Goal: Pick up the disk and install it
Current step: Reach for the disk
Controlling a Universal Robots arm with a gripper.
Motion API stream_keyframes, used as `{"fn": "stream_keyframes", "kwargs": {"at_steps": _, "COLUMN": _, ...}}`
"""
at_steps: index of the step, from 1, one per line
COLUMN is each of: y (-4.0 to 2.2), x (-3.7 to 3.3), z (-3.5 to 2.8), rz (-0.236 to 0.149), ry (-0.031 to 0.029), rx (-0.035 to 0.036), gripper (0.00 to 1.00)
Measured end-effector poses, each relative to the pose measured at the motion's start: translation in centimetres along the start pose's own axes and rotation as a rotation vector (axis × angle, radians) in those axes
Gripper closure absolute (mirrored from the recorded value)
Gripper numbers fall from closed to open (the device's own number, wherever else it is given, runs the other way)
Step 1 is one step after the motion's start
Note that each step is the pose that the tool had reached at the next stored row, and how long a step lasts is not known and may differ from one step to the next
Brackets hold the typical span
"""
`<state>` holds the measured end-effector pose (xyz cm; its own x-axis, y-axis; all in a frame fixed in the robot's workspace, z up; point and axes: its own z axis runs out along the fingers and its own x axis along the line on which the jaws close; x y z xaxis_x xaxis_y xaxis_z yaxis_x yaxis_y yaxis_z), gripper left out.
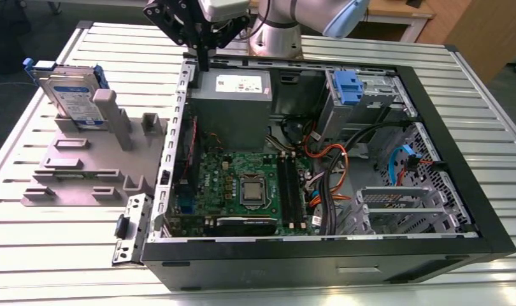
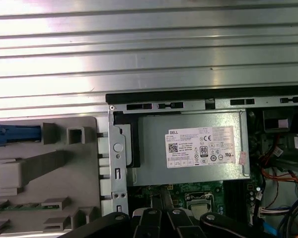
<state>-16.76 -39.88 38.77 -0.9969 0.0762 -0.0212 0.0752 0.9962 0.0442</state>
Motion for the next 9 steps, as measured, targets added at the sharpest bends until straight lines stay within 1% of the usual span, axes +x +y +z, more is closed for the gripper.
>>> {"fn": "stream_keyframes", "kwargs": {"at_steps": 9, "y": -0.02, "x": 0.26, "z": 0.02, "rz": 0.0, "ry": 0.0003, "rx": 0.0, "gripper": 0.89}}
